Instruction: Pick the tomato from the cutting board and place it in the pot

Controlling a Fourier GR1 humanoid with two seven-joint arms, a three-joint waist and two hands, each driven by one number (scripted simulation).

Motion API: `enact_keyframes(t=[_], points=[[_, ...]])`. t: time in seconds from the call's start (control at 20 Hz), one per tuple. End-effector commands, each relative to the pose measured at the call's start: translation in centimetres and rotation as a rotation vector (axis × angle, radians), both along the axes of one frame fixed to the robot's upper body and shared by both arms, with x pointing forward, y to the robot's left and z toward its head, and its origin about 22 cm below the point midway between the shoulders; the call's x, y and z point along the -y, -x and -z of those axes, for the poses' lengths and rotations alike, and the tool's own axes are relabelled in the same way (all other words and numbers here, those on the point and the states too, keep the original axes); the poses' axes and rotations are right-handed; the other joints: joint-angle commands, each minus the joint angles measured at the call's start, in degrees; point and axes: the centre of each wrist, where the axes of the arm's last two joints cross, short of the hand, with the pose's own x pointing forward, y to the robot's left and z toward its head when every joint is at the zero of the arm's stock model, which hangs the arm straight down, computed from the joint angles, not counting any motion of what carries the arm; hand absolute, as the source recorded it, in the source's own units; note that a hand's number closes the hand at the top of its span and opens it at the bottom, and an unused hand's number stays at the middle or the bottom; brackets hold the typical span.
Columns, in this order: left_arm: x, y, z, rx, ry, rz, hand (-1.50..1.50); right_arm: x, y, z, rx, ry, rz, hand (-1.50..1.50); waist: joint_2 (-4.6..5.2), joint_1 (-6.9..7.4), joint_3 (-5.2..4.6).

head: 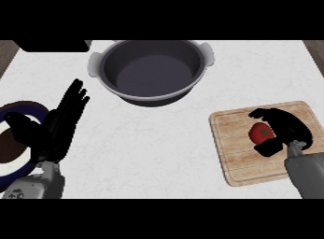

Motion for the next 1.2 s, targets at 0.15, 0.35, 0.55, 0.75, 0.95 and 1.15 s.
enact_keyframes(t=[0.15, 0.35, 0.55, 0.75, 0.95, 1.15], points=[[-0.6, -0.3, -0.5, -0.007, 0.015, -0.009, 0.0, 0.6, 0.0, 0.2, 0.091, -0.03, -0.061, 1.5, -0.03, -0.03, 0.0], [-1.2, -0.5, -0.3, -0.004, -0.006, -0.008, 0.0, 1.3, 0.2, 0.0, 0.109, -0.027, -0.057, 1.5, -0.03, -0.13, 0.0], [-0.5, 0.6, 1.5, -0.01, 0.004, 0.007, 0.0, 0.8, 0.0, -0.7, 0.139, -0.025, -0.044, 1.5, -0.06, -0.12, -0.01], [-1.1, -0.5, 1.0, -0.011, 0.001, 0.008, 0.0, -12.9, 0.6, 0.4, 0.16, -0.041, 0.098, 1.5, -0.08, 0.09, -0.12], [0.6, -0.3, 0.4, -0.013, -0.011, 0.011, 0.0, -17.2, 0.7, -2.0, 0.251, 0.041, 0.249, 1.5, -0.17, 0.94, -0.06], [1.1, -0.5, -0.2, 0.0, -0.001, -0.001, 0.0, -19.8, 1.2, -5.4, 0.435, 0.11, 0.315, 1.5, -0.2, 0.38, -0.04]])
